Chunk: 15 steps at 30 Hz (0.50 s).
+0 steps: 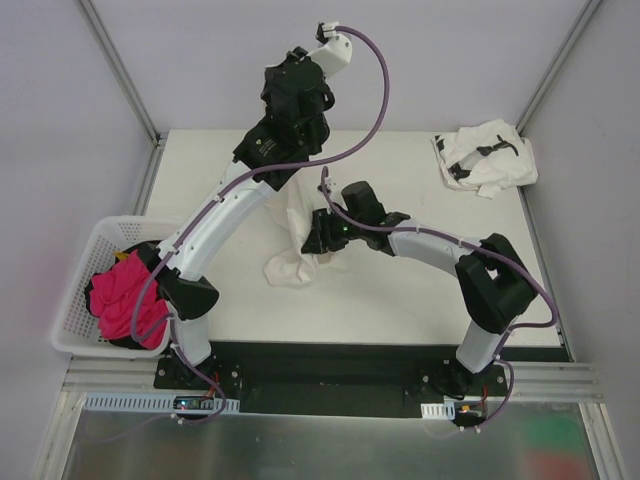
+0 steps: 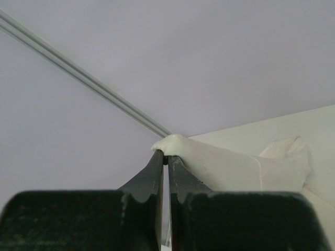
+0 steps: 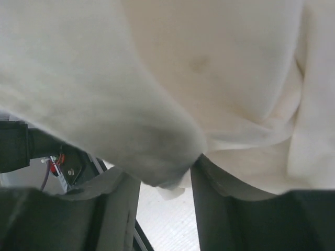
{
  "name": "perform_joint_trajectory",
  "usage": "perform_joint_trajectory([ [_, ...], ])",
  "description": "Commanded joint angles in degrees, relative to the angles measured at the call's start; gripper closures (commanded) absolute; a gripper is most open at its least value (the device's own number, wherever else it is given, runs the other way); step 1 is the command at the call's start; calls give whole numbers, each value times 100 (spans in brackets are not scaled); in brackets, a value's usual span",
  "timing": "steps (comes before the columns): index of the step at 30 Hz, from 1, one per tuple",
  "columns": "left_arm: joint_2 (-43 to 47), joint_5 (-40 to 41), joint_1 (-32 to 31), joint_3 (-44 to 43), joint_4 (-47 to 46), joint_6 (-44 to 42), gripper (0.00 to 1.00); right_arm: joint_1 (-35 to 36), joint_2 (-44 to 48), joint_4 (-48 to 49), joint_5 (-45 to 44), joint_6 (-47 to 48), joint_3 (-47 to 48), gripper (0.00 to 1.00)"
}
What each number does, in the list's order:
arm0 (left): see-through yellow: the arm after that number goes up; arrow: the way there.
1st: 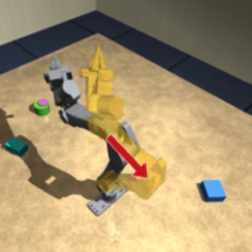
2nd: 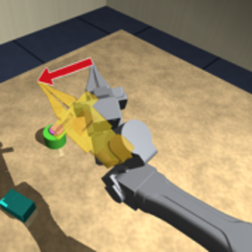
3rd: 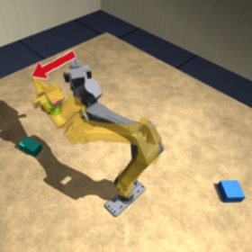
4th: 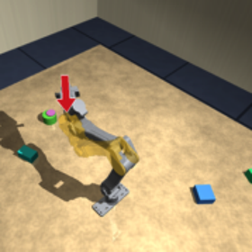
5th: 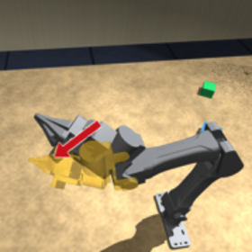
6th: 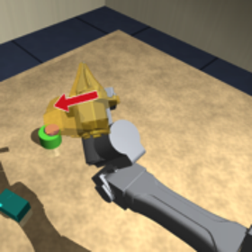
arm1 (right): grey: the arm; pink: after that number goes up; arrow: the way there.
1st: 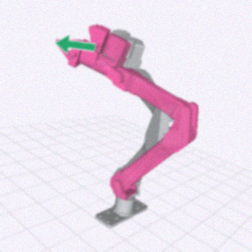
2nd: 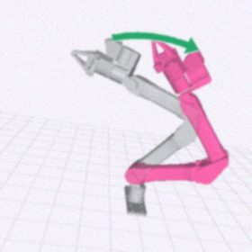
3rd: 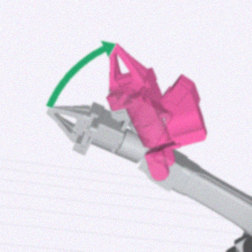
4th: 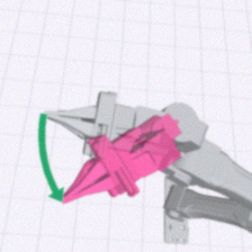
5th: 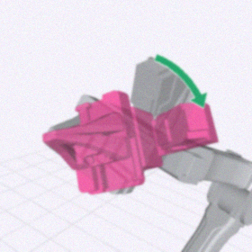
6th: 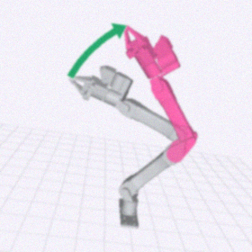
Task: Fold and stack the t-shirts
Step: Flatten out the tshirt
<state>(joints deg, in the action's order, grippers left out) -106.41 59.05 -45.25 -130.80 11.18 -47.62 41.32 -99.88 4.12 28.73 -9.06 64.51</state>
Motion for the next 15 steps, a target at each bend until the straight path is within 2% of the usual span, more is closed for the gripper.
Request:
perform_joint_trajectory([
  [1,472,-33,87,64,-397,-64,100,-185,12,133,-61,27,211,65],
  [2,481,-42,96,98,-406,-64,100,-221,38,124,-87,18,194,79],
  [4,498,-51,113,116,-424,-72,100,-352,134,133,-201,18,71,90],
  [5,498,-42,122,125,-424,-107,100,-405,170,124,-236,27,18,99],
  [11,586,-77,131,301,-468,-37,100,-1055,661,37,-517,-17,-307,99],
  [15,656,-78,140,546,-468,50,100,-1442,987,-183,-1008,-17,-387,99],
])
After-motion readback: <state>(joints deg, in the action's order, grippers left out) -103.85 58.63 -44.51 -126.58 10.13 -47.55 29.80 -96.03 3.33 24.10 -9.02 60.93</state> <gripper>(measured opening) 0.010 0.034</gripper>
